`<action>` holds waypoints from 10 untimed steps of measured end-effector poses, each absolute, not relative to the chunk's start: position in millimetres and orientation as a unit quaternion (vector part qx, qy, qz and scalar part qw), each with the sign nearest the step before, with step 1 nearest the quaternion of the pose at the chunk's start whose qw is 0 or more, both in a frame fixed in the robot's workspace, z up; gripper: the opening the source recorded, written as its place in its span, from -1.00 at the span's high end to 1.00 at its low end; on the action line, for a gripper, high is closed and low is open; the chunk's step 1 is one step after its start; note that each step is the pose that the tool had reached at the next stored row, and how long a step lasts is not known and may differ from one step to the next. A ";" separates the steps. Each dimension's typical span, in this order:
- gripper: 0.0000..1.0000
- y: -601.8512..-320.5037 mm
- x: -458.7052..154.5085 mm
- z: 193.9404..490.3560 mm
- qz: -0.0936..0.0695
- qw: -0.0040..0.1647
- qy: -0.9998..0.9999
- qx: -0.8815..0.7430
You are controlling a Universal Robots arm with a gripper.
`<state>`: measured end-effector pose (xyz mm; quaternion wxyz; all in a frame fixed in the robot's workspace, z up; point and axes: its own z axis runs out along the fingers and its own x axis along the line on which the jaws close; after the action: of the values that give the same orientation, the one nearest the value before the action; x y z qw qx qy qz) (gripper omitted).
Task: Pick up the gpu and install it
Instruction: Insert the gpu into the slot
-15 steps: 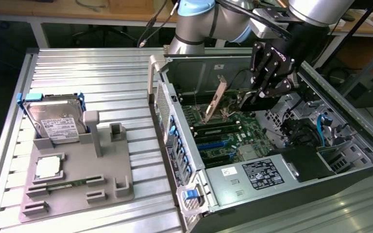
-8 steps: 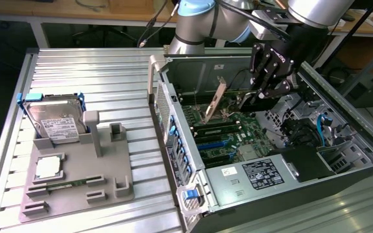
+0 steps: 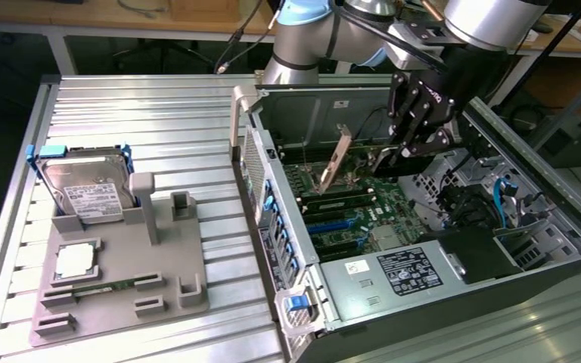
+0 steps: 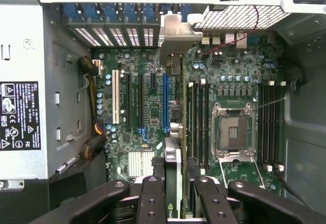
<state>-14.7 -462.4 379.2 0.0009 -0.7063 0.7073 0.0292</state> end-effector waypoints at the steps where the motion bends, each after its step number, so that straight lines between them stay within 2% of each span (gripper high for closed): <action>1: 0.47 -462.4 -14.8 378.8 0.029 0.001 0.707 -0.706; 10: 0.47 -462.4 -16.9 373.7 0.029 0.001 0.707 -0.706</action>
<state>-16.9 -462.4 373.7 0.0014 -0.7063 0.7074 0.0287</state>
